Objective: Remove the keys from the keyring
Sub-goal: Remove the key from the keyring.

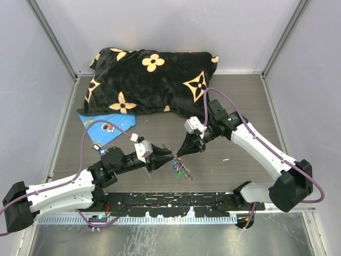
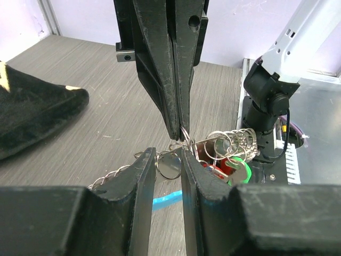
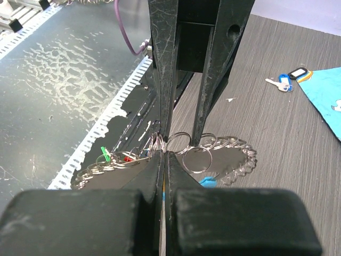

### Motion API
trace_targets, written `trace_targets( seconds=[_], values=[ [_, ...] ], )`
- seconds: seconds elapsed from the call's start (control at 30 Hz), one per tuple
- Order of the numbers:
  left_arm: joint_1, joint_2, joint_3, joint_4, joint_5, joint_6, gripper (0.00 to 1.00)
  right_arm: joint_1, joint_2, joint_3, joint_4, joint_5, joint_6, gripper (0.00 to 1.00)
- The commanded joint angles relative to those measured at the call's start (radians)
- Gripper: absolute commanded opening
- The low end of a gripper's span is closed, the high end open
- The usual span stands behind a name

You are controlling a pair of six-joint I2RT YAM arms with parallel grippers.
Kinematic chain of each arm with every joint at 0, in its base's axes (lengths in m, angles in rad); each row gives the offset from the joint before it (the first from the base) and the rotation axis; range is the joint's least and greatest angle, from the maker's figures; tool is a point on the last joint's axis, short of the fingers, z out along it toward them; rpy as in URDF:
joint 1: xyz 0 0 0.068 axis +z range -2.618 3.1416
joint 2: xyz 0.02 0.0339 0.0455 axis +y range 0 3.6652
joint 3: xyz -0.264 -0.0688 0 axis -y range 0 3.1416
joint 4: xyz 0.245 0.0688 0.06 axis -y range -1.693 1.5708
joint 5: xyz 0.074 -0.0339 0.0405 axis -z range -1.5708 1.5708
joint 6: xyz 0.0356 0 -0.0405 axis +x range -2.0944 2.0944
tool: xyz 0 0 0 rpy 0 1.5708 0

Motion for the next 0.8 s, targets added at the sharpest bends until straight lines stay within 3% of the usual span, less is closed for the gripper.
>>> trace_targets(
  seconds=[0.0,0.77],
  values=[
    [-0.002,-0.023,0.001,0.063,0.037,-0.013,0.27,-0.008,-0.02,0.045,0.059,-0.044,0.006,0.01],
    [-0.003,0.041,0.026,0.081,0.039,-0.043,0.21,-0.008,-0.022,0.036,0.132,-0.026,0.1,0.01]
  ],
)
